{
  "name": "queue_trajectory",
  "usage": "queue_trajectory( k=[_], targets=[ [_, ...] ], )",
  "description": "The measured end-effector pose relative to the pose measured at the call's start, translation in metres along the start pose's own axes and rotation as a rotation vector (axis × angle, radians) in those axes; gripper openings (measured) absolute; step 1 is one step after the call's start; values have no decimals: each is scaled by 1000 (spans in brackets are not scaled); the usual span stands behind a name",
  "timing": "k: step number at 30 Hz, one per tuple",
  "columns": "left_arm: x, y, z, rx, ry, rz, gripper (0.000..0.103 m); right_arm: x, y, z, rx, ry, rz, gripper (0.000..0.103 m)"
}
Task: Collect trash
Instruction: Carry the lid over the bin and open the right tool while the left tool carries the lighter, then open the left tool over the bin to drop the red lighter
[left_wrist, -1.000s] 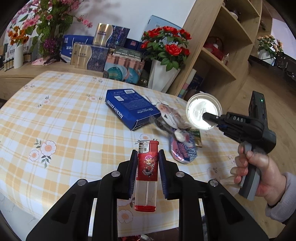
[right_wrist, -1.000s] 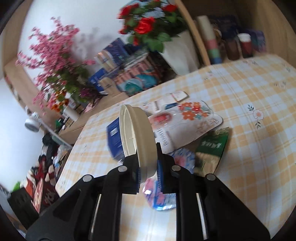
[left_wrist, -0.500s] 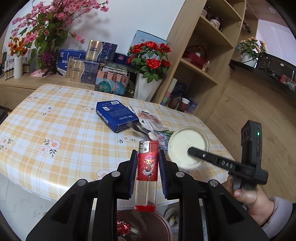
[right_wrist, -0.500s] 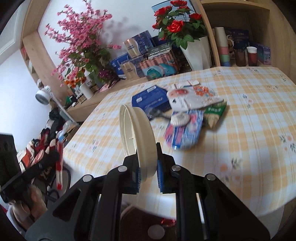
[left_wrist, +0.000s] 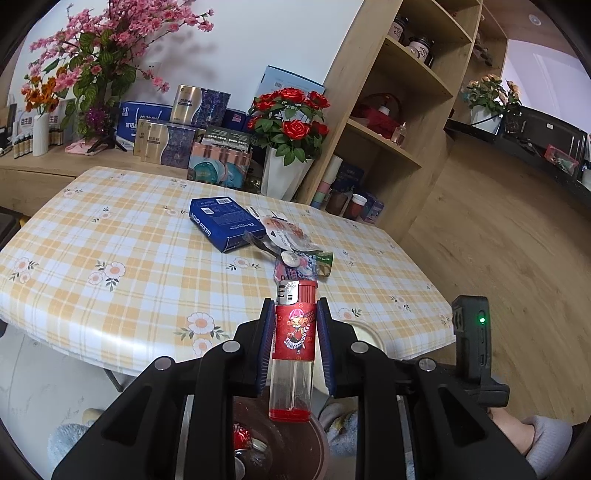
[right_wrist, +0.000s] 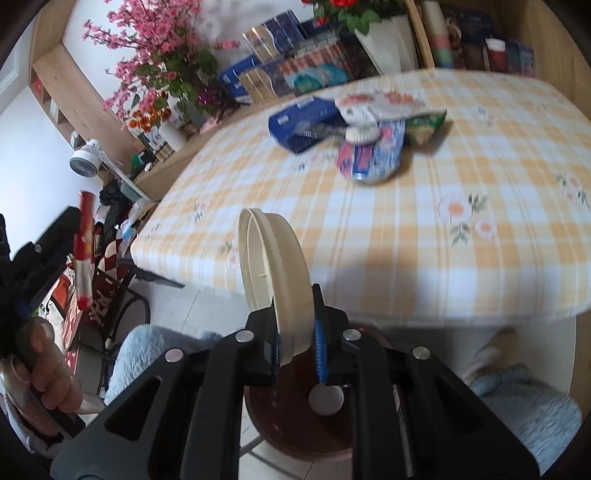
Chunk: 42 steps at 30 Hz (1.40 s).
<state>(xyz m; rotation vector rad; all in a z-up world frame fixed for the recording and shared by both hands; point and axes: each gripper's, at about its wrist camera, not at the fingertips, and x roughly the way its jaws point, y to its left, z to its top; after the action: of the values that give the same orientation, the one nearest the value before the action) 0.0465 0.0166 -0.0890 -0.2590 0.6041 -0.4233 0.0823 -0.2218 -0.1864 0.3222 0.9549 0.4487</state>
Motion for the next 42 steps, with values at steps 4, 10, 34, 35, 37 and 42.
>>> queue_trajectory(
  k=[4,10,34,35,37,42],
  targets=[
    [-4,-3,-7,0,7,5,23,5,5,-10,-11,29,9,25],
    [-8,-6,-12,6,6,21,23,-10,8,-7,-17,-56,5,54],
    [11,-7,-60,27,99,52,23,-66,2,-14,-137,-474,-196,97],
    [12,-6,-62,26,106,53,23,-66,1,-15,-138,-476,-201,97],
    [15,-6,-66,25,119,50,23,-65,-2,-17,-139,-470,-204,97],
    [21,-8,-71,33,142,45,23,-62,-5,-20,-132,-466,-209,97]
  ],
)
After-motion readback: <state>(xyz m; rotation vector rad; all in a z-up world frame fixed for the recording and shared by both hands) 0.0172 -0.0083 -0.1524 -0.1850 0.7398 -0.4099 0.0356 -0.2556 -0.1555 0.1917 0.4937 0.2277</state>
